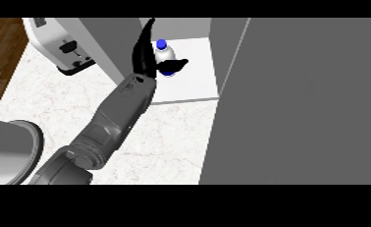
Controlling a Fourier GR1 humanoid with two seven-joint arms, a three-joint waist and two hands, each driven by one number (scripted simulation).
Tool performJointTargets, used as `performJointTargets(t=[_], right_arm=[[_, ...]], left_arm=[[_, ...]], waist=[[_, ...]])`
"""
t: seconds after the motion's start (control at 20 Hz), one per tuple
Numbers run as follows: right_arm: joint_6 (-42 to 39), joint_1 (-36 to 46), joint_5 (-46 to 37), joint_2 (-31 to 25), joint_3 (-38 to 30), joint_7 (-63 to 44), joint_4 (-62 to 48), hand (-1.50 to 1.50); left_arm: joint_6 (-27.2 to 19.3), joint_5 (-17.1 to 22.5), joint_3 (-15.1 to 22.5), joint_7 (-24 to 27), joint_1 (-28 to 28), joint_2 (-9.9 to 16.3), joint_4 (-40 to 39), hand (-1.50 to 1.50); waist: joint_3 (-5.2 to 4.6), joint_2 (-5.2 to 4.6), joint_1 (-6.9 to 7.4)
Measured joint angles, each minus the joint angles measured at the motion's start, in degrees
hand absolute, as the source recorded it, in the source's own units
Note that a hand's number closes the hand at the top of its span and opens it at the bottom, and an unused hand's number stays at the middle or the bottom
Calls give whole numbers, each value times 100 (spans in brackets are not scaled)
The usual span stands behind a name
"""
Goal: Pick up the bottled water, place it into the cabinet and close the cabinet
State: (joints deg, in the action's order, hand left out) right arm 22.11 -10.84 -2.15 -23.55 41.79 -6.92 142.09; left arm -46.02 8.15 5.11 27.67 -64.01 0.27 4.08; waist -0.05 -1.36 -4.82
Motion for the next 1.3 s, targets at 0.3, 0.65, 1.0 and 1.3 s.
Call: performJointTargets(t=[0.3,0.65,1.0,1.3], right_arm=[[30,-31,19,2,42,39,-13,-150],[38,-96,44,-52,36,133,-17,-150],[117,-58,36,-52,61,2,0,-150],[232,-52,9,-20,77,-52,-14,-150]], left_arm=[[190,61,-112,163,54,3,109,-150],[1253,377,-422,954,260,-2,668,150],[2435,739,-519,1420,335,-39,1020,150],[3325,1185,-84,1309,542,-41,1432,150]], waist=[[-5,-5,8],[-8,19,71],[-10,57,169],[-10,96,232]])
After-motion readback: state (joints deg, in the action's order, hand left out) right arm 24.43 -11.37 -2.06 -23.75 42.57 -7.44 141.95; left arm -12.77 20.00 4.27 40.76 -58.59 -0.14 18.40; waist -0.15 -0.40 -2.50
